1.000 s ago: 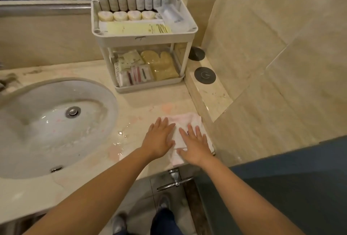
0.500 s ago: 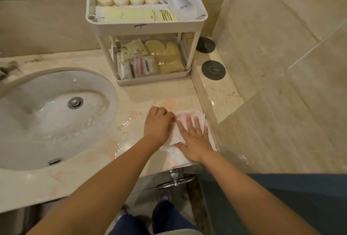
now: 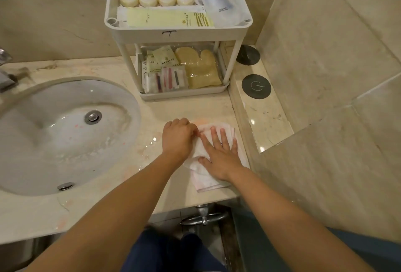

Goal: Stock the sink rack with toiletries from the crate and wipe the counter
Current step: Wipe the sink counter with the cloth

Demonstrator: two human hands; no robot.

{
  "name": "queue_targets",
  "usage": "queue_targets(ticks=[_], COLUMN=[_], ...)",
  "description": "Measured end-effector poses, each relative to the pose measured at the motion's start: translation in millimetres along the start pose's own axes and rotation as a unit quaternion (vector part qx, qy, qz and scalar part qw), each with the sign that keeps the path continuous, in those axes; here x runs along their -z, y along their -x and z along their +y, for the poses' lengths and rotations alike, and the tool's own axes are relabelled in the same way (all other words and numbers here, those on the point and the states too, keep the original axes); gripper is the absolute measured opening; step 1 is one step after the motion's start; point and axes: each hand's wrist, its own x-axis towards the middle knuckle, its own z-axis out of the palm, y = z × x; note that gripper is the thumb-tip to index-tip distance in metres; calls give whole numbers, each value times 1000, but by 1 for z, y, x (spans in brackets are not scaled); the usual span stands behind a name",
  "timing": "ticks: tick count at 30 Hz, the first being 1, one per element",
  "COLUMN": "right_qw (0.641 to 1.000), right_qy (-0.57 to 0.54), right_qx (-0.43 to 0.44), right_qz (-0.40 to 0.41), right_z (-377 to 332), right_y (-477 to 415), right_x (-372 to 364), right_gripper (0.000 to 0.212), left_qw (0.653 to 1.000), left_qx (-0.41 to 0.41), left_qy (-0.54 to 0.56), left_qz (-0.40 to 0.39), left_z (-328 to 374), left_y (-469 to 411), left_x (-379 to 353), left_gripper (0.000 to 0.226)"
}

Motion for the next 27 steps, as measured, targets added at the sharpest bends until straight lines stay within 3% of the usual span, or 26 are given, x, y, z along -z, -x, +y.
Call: queue_targets(ticks=[27], right_qw=[1000], right_qy=[4], right_qx=[16], right_qz=[10], right_z=[-24], right_y=[-69], right_x=[47], right_gripper=[78], left_qw=[999], left_qx=[33], left_qy=[23], left_qz=[-31], left_z=[-51], left_y=[-61], left_x=[24], left_gripper=[24])
